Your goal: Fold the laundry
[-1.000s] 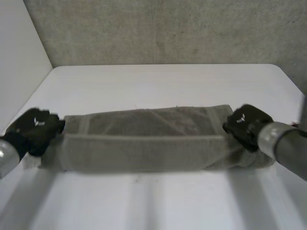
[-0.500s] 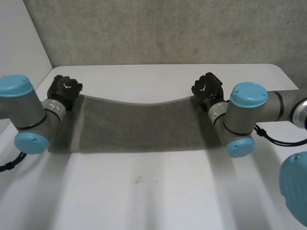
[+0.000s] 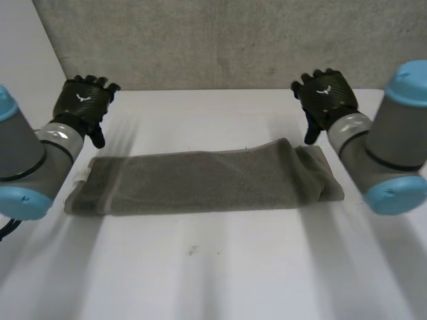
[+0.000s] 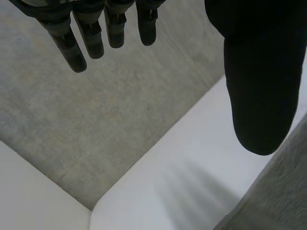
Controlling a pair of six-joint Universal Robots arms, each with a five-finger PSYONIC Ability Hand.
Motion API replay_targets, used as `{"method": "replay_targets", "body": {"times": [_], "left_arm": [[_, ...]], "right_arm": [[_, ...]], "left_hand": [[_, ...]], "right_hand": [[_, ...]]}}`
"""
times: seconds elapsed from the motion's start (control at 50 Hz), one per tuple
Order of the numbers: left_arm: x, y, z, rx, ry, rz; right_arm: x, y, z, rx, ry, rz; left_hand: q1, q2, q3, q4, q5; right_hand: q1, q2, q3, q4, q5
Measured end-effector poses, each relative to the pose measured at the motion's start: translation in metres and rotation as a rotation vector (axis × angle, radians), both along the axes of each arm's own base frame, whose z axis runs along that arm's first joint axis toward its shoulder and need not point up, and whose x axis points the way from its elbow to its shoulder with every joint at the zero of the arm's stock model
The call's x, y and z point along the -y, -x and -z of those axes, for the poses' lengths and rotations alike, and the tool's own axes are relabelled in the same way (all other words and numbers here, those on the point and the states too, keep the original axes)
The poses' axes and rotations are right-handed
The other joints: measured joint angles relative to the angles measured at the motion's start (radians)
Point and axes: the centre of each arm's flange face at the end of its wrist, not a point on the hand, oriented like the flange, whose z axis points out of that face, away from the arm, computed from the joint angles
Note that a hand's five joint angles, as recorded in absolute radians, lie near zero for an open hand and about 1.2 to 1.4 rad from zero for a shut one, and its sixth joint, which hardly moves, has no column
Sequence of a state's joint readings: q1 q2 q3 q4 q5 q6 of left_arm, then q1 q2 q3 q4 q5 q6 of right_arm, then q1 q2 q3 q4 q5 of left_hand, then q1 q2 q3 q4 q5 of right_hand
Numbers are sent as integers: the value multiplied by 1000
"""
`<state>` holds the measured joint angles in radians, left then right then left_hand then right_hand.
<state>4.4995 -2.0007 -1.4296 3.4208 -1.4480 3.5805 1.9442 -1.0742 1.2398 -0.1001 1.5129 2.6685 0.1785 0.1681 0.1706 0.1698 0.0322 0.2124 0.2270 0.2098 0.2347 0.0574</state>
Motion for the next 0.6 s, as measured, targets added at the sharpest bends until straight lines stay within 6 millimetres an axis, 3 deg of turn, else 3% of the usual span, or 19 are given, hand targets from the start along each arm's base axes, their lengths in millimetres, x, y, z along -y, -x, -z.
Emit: {"method": "replay_targets", "body": {"times": [0.12, 0.24, 0.46, 0.6], "left_arm": [[-28, -8, -12, -159, -48, -2], [-44, -10, -5, -240, -76, 1], [-52, -8, 9, -249, -73, 12], [-56, -7, 14, -245, -85, 17]], "right_arm": [[-15, 36, 9, 54, -288, 68], [-18, 65, 35, 68, -447, 152], [1, 84, 89, 96, -402, 197], [12, 90, 111, 106, -402, 214]], "left_hand": [[0, -2, 0, -1, 0], [0, -2, -5, -2, 0], [0, -2, -5, -2, 0], [0, -2, -5, -2, 0]], "right_hand": [[0, 0, 0, 0, 0], [13, 25, 43, 21, 29], [212, 269, 288, 265, 247], [269, 339, 358, 331, 311]]}}
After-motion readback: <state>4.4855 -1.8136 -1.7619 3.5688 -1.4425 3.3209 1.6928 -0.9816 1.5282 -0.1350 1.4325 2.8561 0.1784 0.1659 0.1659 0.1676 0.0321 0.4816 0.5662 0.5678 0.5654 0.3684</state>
